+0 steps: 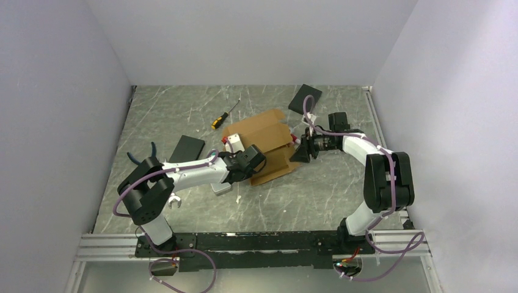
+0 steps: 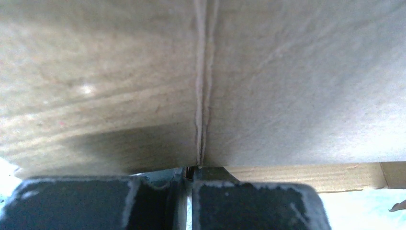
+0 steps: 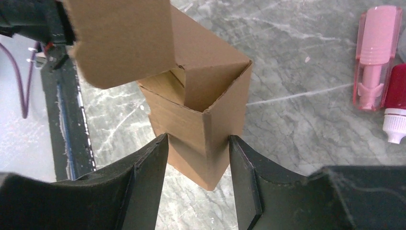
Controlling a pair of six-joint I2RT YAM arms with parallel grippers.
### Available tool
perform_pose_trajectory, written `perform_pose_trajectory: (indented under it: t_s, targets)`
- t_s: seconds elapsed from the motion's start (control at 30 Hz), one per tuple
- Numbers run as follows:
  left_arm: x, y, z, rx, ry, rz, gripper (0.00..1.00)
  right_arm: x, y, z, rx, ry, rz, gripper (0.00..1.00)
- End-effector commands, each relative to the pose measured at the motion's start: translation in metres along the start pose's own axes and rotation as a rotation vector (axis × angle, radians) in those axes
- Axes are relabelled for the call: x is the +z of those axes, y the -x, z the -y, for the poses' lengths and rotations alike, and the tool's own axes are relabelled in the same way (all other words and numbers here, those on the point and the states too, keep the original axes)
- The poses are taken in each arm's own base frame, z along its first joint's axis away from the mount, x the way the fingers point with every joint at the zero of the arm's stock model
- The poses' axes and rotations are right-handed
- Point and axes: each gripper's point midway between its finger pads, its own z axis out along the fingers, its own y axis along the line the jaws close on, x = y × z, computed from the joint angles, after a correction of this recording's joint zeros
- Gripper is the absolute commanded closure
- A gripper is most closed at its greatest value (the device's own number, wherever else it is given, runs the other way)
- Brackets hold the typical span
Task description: Fold the paper box
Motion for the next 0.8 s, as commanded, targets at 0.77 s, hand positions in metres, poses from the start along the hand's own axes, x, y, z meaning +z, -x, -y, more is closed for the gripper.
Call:
perform_pose_trajectory:
  t_s: [0.77]
  targets:
    - [0.008,-0.015,-0.013,0.025,0.059,-0.048,1.0,0.001,0.014,0.03,-0.074,-0.286,0.018,0.42]
